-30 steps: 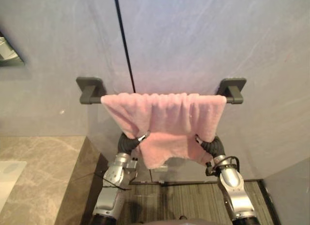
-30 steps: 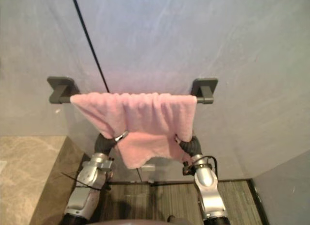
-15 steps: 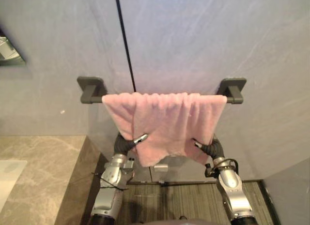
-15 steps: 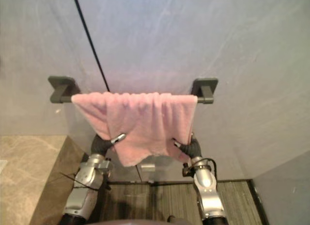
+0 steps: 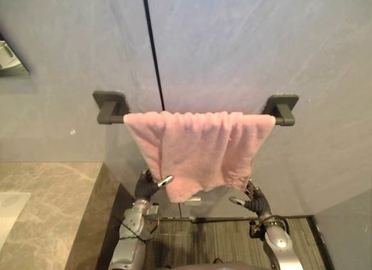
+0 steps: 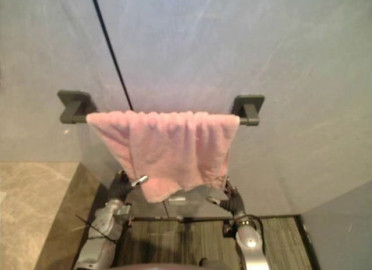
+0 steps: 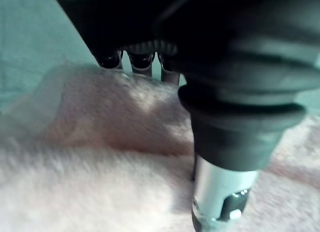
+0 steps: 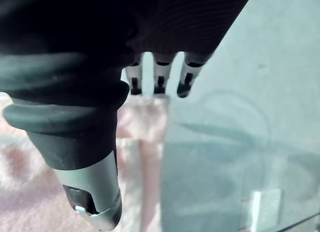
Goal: Organize washtable
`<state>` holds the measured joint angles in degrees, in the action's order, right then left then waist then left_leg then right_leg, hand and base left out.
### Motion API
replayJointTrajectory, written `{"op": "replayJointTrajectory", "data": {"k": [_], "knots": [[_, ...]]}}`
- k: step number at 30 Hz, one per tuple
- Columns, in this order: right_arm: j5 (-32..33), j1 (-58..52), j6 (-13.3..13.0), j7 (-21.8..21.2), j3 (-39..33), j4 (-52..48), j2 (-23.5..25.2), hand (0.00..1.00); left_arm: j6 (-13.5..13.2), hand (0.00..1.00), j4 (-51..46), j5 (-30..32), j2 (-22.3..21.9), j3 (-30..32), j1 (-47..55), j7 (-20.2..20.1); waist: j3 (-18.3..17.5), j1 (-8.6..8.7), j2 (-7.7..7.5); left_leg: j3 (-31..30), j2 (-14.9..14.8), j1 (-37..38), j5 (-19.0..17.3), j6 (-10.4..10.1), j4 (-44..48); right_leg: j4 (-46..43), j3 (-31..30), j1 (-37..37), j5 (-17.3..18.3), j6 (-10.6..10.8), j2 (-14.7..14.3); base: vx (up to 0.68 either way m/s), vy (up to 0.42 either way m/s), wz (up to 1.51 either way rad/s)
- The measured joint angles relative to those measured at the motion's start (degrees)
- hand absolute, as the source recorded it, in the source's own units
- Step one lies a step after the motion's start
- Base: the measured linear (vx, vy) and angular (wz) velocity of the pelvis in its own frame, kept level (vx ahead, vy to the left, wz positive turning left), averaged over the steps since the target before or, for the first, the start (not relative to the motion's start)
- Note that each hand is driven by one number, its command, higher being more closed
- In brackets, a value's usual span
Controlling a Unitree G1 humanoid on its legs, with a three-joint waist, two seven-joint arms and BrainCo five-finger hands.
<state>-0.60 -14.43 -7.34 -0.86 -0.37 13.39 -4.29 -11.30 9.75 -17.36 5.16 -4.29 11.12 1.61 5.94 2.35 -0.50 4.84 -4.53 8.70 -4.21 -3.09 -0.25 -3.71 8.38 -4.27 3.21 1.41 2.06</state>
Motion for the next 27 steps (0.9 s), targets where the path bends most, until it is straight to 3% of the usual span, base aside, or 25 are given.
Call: {"op": "replayJointTrajectory", "data": {"k": [10,14,21,27], "knots": [[1.3,-4.1,0.1,2.6,-6.6,1.6,2.1,0.00,1.5,0.00,2.2,-0.1,-0.1,4.7,4.1,1.3,-0.2,-0.02,0.17,0.9,-0.5,0.1,0.5,-0.4,-0.9,1.9,-0.1,-0.7,-1.2,-0.3,-0.4,-0.01,-0.004,-0.02],[3.2,-6.1,1.0,4.4,-11.4,-0.8,3.7,0.00,1.6,0.00,1.8,-0.1,-2.0,9.9,4.2,2.8,-0.3,-0.19,0.34,1.9,-0.8,0.2,0.3,-0.3,-0.7,1.5,-0.5,-0.6,-1.0,-0.2,-0.2,-0.02,-0.002,-0.05],[5.7,-10.9,1.2,8.7,-21.7,-24.2,5.1,0.00,1.7,0.00,-18.0,0.9,-2.7,16.9,7.8,6.9,-1.8,-0.38,0.20,3.4,-1.0,1.0,-3.3,-0.5,3.2,-5.3,-1.3,0.3,3.5,0.2,0.5,0.00,0.006,-0.08],[1.9,-7.5,-0.4,11.0,-24.7,-41.3,5.0,0.00,-0.1,0.00,-32.7,6.8,-3.0,20.6,7.9,10.0,-3.3,-0.41,0.20,5.0,-1.1,1.0,-3.8,-0.9,4.3,-8.6,-2.1,1.7,5.5,0.0,0.7,0.04,-0.010,-0.04]]}}
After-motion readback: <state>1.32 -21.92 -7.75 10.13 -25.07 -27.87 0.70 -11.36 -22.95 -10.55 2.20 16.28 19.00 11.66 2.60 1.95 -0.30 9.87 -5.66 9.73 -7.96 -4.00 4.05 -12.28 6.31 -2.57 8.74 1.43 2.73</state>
